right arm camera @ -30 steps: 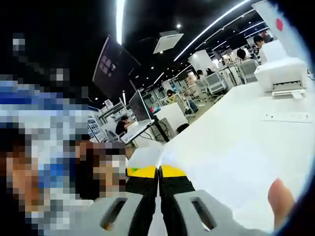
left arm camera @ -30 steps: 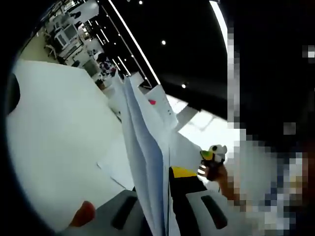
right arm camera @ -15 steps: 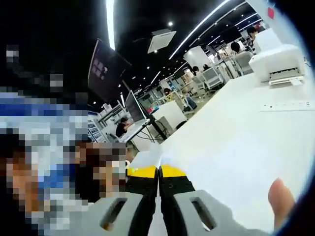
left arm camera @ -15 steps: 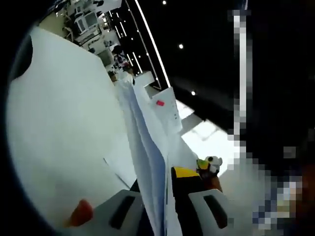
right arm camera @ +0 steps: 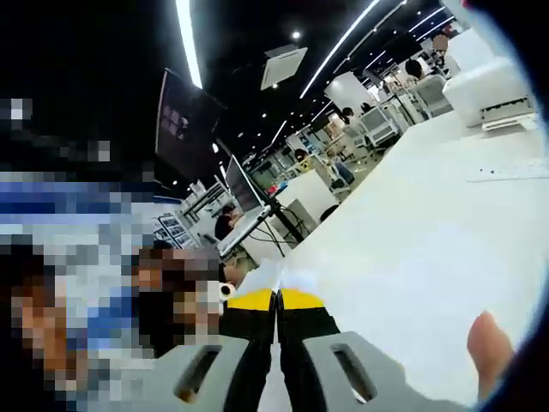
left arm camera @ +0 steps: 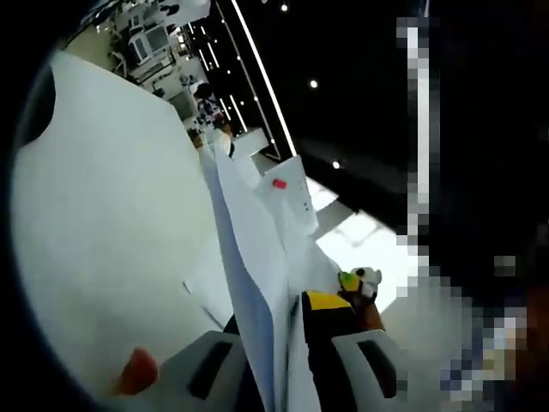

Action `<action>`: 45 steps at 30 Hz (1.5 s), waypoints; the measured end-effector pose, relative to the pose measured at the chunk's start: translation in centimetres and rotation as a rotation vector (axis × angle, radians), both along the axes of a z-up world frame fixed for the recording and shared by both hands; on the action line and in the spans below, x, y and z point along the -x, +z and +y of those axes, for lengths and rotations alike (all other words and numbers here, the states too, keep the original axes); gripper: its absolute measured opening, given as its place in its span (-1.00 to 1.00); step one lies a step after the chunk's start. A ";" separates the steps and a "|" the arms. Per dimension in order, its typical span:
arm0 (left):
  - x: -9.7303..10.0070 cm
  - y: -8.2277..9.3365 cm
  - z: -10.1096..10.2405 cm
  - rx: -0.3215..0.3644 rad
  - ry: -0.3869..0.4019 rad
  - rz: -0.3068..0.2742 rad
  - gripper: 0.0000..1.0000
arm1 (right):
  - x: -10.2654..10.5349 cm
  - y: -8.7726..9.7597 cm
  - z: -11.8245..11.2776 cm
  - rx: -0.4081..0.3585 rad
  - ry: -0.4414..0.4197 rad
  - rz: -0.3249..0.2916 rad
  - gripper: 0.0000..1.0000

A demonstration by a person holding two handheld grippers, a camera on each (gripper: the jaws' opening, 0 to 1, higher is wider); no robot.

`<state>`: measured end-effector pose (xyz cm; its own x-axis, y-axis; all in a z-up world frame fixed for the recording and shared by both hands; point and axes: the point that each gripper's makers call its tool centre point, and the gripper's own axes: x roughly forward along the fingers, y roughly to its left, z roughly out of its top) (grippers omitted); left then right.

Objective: Organize the stack of printing papers by aligning and flattening the scattered papers on the table

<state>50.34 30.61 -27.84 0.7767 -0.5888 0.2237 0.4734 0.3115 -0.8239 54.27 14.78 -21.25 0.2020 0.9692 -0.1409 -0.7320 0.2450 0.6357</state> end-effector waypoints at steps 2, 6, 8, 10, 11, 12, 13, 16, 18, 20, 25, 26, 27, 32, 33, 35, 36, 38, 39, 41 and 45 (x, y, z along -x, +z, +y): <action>0.0 0.0 0.0 0.000 -0.001 0.000 -0.77 | -0.2 -0.1 0.4 -0.001 0.004 0.008 -1.00; 0.1 0.0 -0.2 -0.003 -0.005 -0.004 -0.77 | -0.2 -0.1 1.6 -0.020 0.018 0.019 -1.00; 0.1 0.1 -0.3 -0.003 -0.007 -0.004 -0.77 | -0.6 0.0 2.2 -0.029 0.026 0.024 -1.00; 0.1 0.0 -0.4 -0.004 -0.007 -0.004 -0.77 | -1.0 0.1 2.9 -0.034 0.036 0.031 -1.00; 0.0 0.0 -0.3 -0.002 -0.005 -0.004 -0.77 | -0.9 0.1 3.2 -0.042 0.037 0.034 -1.00; -0.1 0.0 -0.2 -0.003 -0.005 -0.004 -0.77 | -0.3 -0.1 3.8 -0.046 0.040 0.036 -1.00; -0.1 0.0 -0.2 -0.001 -0.005 -0.004 -0.77 | -0.3 -0.1 4.0 -0.049 0.042 0.037 -1.00; -0.2 0.0 -0.1 -0.003 0.001 -0.003 -0.77 | -0.1 -0.8 5.1 -0.053 0.047 0.054 -1.00; -0.3 -0.1 -0.1 -0.008 0.001 -0.005 -0.77 | 0.2 -1.1 5.9 -0.060 0.056 0.059 -1.00; -0.2 -0.1 -0.2 -0.009 -0.001 -0.007 -0.78 | 0.1 -1.1 6.5 -0.068 0.064 0.064 -1.00; -0.2 -0.1 -0.2 -0.005 -0.003 -0.008 -0.78 | 0.3 -1.5 7.2 -0.064 0.074 0.072 -1.00; -0.2 -0.1 -0.2 -0.004 -0.003 -0.008 -0.78 | 0.2 -1.6 7.3 -0.063 0.075 0.072 -1.00; -0.2 -0.1 -0.2 -0.003 -0.004 -0.009 -0.78 | 0.2 -1.7 7.3 -0.058 0.077 0.073 -1.00; -0.2 -0.1 -0.2 -0.007 -0.005 -0.010 -0.81 | -0.1 -1.9 7.2 -0.050 0.072 0.077 -1.00; -0.2 -0.1 -0.2 -0.005 -0.006 -0.011 -0.82 | -0.1 -1.9 7.2 -0.051 0.072 0.077 -1.00; -0.1 -0.1 -0.2 -0.007 -0.006 -0.016 -0.83 | -0.1 -1.9 7.2 -0.051 0.071 0.076 -1.00; -0.2 -0.1 -0.2 -0.007 -0.006 -0.014 -0.83 | -0.1 -1.9 7.2 -0.051 0.073 0.076 -1.00; -0.1 -0.1 -0.4 -0.015 -0.007 -0.016 -0.85 | -0.1 -1.8 7.2 -0.053 0.074 0.077 -1.00; -0.1 -0.2 -0.5 -0.022 -0.006 -0.017 -0.86 | -0.1 -1.8 7.2 -0.052 0.076 0.075 -1.00; -0.1 -0.2 -0.5 -0.028 -0.006 -0.017 -0.87 | 0.0 -1.9 7.2 -0.049 0.077 0.075 -1.00; 0.0 -0.1 -0.6 -0.030 -0.009 -0.026 -0.88 | 0.0 -1.9 7.1 -0.054 0.086 0.067 -1.00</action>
